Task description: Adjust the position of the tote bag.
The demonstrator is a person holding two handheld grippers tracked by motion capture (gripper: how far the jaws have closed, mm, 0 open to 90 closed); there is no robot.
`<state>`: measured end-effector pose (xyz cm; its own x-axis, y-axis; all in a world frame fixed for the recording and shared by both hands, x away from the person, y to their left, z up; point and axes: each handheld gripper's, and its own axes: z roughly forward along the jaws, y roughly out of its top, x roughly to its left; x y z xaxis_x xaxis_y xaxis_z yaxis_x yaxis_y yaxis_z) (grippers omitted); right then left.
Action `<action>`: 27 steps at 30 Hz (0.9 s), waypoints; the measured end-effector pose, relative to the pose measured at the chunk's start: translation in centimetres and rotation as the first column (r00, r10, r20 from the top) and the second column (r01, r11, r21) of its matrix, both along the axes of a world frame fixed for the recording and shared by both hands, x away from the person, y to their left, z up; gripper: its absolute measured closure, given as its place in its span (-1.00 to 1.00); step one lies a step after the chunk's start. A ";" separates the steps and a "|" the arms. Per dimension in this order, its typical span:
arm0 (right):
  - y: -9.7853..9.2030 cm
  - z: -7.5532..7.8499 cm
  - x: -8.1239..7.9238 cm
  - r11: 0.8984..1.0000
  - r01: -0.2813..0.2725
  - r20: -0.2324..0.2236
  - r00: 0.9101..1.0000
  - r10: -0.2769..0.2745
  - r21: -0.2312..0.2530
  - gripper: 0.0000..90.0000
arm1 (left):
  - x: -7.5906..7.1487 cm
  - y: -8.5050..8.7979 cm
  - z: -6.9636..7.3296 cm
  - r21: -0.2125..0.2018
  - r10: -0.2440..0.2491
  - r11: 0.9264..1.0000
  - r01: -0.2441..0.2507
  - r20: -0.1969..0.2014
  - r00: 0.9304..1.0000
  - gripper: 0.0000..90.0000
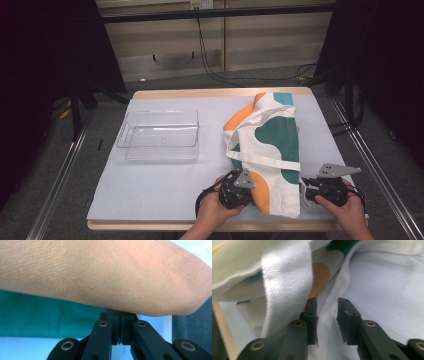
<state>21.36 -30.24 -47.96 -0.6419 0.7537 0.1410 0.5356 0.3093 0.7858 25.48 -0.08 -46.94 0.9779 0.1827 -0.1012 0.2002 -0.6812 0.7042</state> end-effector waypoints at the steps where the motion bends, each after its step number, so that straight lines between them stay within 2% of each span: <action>1: 0.1 -0.1 0.0 1.000 -0.008 0.002 1.000 0.008 -0.001 0.59 | 0.2 0.2 0.1 0.011 0.001 1.000 -0.001 0.005 1.000 0.98; 2: 0.3 -0.1 0.0 1.000 -0.013 0.000 1.000 0.013 -0.010 0.58 | 0.2 0.4 0.2 0.008 0.014 1.000 -0.014 0.003 1.000 0.99; 3: 0.5 -0.1 0.0 1.000 -0.022 -0.001 1.000 0.022 -0.019 0.57 | 0.3 0.7 0.1 -0.017 0.018 1.000 -0.018 0.009 1.000 0.99; 6: 1.3 -0.3 0.2 0.998 -0.049 -0.003 0.999 0.049 -0.036 0.56 | 0.5 1.6 0.4 -0.003 0.024 1.000 -0.024 0.015 1.000 0.99; 7: 1.4 -0.3 0.3 0.998 -0.048 -0.002 0.999 0.048 -0.042 0.52 | 0.6 1.9 0.4 -0.013 0.037 0.999 -0.037 0.007 0.999 0.99; 8: 1.4 -0.3 0.3 0.998 -0.040 0.002 0.999 0.040 -0.044 0.46 | 0.8 2.2 0.4 -0.021 0.042 0.999 -0.042 0.006 0.999 0.99; 9: 1.4 -0.3 0.4 0.999 -0.029 0.005 1.000 0.029 -0.041 0.39 | 0.9 2.5 0.6 0.006 0.043 0.999 -0.043 0.006 0.999 0.99; 10: 1.2 -0.2 0.4 0.999 -0.018 0.015 1.000 0.019 -0.043 0.30 | 0.9 2.8 0.4 -0.026 0.063 0.998 -0.063 -0.006 0.998 0.99; 11: 1.0 -0.1 0.4 0.999 0.003 0.024 1.000 -0.002 -0.045 0.20 | 1.1 3.1 0.4 -0.025 0.063 0.998 -0.063 -0.002 0.998 0.99; 12: 0.7 0.0 0.4 0.999 0.024 0.032 0.999 -0.023 -0.043 0.11 | 1.2 3.3 0.4 -0.026 0.071 0.997 -0.071 -0.014 0.997 0.99; 13: 0.4 0.1 0.4 0.998 0.045 0.037 0.998 -0.043 -0.042 -0.01 | 1.4 3.7 0.5 -0.005 0.066 0.998 -0.066 -0.015 0.998 0.99; 14: 0.0 0.2 0.4 0.997 0.063 0.042 0.997 -0.061 -0.040 -0.07 | 1.4 3.9 0.5 -0.017 0.086 0.996 -0.086 -0.022 0.996 0.99; 16: -0.5 0.3 0.4 0.996 0.081 0.049 0.996 -0.079 -0.039 -0.09 | 1.7 4.3 0.5 -0.010 0.084 0.996 -0.084 -0.011 0.996 0.99; 17: -0.6 0.3 0.4 0.995 0.091 0.053 0.995 -0.089 -0.041 -0.14 | 1.7 4.5 0.4 -0.020 0.094 0.995 -0.094 -0.016 0.995 0.99; 18: -0.8 0.3 0.4 0.994 0.098 0.061 0.994 -0.095 -0.044 -0.17 | 1.7 4.7 0.4 -0.016 0.110 0.994 -0.110 -0.018 0.994 0.99; 20: -1.0 0.4 0.5 0.994 0.102 0.062 0.993 -0.100 -0.040 -0.17 | 2.0 5.3 0.6 0.004 0.109 0.994 -0.109 -0.017 0.994 0.99; 21: -1.0 0.4 0.5 0.994 0.104 0.062 0.993 -0.102 -0.036 -0.19 | 2.0 5.4 0.4 -0.033 0.133 0.990 -0.134 -0.029 0.991 0.99; 22: -1.0 0.4 0.5 0.994 0.106 0.065 0.992 -0.104 -0.036 -0.20 | 2.1 5.7 0.5 -0.018 0.145 0.989 -0.145 -0.032 0.989 0.99; 24: -0.9 0.4 0.6 0.993 0.110 0.072 0.992 -0.107 -0.036 -0.20 | 2.3 6.0 0.4 -0.031 0.160 0.986 -0.161 -0.042 0.986 0.99; 25: -0.9 0.4 0.6 0.993 0.112 0.073 0.991 -0.109 -0.037 -0.20 | 2.4 6.2 0.3 -0.039 0.155 0.987 -0.156 -0.041 0.987 0.99; 26: -0.8 0.5 0.6 0.993 0.112 0.077 0.991 -0.109 -0.037 -0.20 | 2.5 6.4 0.3 -0.022 0.158 0.987 -0.159 -0.043 0.987 0.99; 27: -0.8 0.5 0.7 0.993 0.114 0.082 0.990 -0.111 -0.038 -0.20 | 2.5 6.5 0.2 -0.038 0.168 0.985 -0.169 -0.047 0.985 0.99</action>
